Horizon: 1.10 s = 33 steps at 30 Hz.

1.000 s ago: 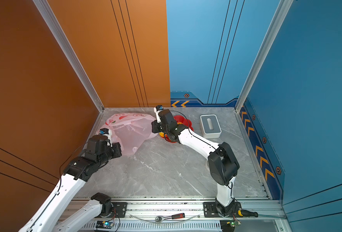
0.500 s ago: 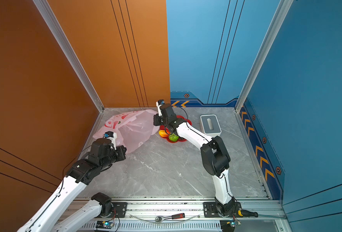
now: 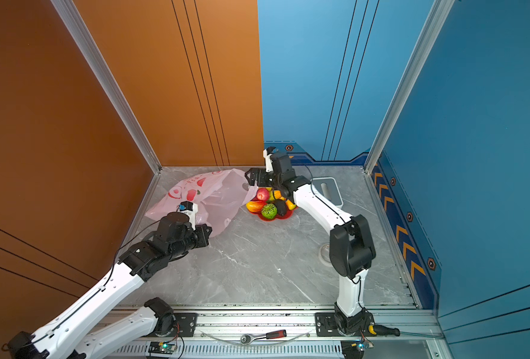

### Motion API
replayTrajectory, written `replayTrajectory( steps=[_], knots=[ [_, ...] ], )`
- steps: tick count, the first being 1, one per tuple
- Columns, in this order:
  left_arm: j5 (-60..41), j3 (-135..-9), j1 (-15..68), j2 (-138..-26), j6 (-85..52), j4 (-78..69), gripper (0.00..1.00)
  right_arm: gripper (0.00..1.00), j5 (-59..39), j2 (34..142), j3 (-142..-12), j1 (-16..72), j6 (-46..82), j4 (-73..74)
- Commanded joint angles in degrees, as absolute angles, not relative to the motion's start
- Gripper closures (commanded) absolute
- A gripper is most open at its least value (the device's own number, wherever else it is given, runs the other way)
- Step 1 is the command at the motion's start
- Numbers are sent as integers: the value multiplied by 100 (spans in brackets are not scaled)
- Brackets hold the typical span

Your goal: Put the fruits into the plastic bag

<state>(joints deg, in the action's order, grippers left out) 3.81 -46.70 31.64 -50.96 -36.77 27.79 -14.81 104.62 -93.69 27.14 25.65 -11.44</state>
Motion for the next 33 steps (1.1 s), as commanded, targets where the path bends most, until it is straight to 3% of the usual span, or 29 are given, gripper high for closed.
replayTrajectory(
  steps=[1, 8, 15, 23, 33],
  knots=[
    [477, -4590, 3208, -5164, -3724, 2550, 100, 0, -1646, 9571, -9149, 2447, 2797, -1855],
    [393, -4554, 3260, -5070, -3622, 2528, 100, 0, -1469, 8133, -8033, 2002, 2907, -2928],
    [460, -4306, 3235, -4586, -3700, 2456, 100, 0, -1703, 7579, -6926, 1986, 3171, -3243],
    [384, -4243, 3243, -4509, -3824, 2470, 100, 0, -2132, 8827, -7779, 1953, 3608, -3265],
    [501, -4331, 3285, -4581, -3860, 2417, 100, 6, -2252, 11094, -10100, 2023, 3811, -4014]
  ],
)
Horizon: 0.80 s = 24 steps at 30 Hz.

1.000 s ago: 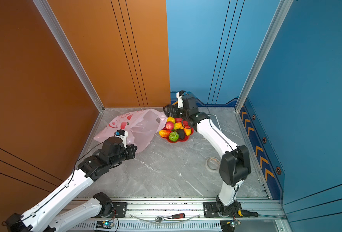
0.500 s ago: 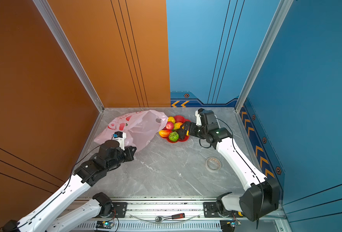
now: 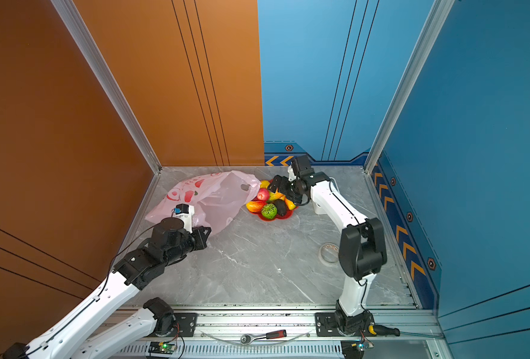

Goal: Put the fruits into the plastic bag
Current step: 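Reach the right gripper down into the bowl toward the red apple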

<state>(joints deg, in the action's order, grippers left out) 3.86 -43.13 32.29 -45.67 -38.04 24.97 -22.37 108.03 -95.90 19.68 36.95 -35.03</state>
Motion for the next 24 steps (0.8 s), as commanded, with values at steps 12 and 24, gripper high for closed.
replayTrajectory(
  steps=[12, 24],
  knots=[
    [510, -4457, 3339, -4553, -3733, 2426, 100, 8, -1784, 12533, -11555, 2381, 4304, -4610],
    [457, -4577, 3349, -4575, -3674, 2479, 100, 9, -1556, 13099, -11982, 2452, 4535, -4606]
  ],
)
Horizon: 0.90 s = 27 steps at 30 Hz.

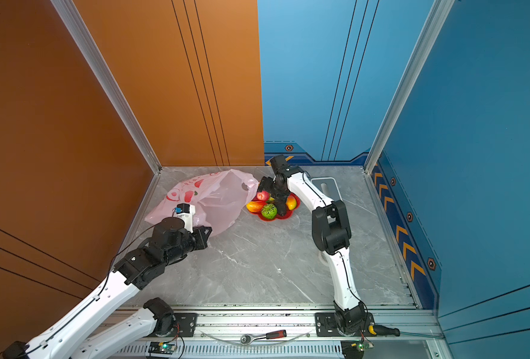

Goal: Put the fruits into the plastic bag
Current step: 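Reach the right gripper down into the bowl toward the red apple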

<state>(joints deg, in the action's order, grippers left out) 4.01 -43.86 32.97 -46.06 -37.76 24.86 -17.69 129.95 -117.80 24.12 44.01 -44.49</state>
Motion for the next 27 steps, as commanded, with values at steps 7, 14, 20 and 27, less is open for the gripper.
replayTrajectory(
  steps=[7, 14, 20, 27],
  knots=[
    [466, -4612, 3349, -4643, -3613, 2479, 100, 11, -1396, 13356, -12296, 2479, 4614, -4614],
    [479, -4614, 3348, -4648, -3561, 2479, 100, 14, -1280, 13601, -12584, 2540, 4718, -4636],
    [475, -4558, 3335, -4604, -3541, 2452, 100, 20, -990, 13691, -12677, 2626, 4750, -4642],
    [475, -4520, 3296, -4506, -3517, 2452, 100, 38, -925, 13759, -12731, 2681, 4790, -4656]
  ],
)
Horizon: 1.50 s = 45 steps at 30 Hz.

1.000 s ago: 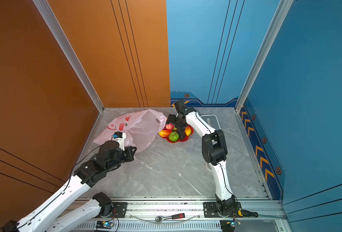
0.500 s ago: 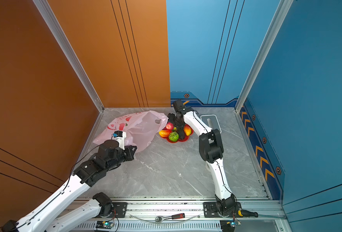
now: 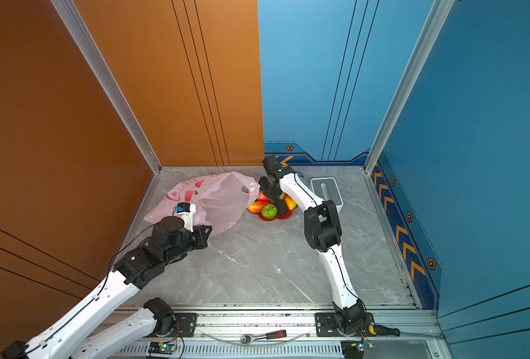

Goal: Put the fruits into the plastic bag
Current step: 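Reach the right gripper down into the bowl toward the red apple, then grasp the red apple with the right gripper and lift it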

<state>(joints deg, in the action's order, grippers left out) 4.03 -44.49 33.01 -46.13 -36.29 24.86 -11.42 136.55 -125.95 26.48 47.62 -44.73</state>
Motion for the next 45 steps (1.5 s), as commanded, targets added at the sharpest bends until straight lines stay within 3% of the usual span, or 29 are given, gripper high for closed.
replayTrajectory(
  steps=[1, 4, 8, 27, 36, 45],
  knots=[
    [475, -4522, 3288, -4494, -3518, 2458, 100, 39, -903, 13746, -12727, 2688, 4790, -4657],
    [474, -4524, 3278, -4474, -3514, 2470, 100, 47, -831, 13656, -12701, 2707, 4760, -4660],
    [468, -4513, 3278, -4464, -3539, 2457, 100, 49, -652, 13440, -12542, 2729, 4678, -4654],
    [484, -4568, 3278, -4451, -3547, 2504, 100, 50, -947, 11571, -10575, 2241, 4671, -3663],
    [427, -4693, 3270, -4514, -3503, 2582, 100, 50, -1983, 10341, -9844, 1872, 4689, -2912],
    [330, -4804, 3261, -4622, -3504, 2582, 100, 51, -3405, 9891, -9848, 2256, 4646, -2602]
  ],
)
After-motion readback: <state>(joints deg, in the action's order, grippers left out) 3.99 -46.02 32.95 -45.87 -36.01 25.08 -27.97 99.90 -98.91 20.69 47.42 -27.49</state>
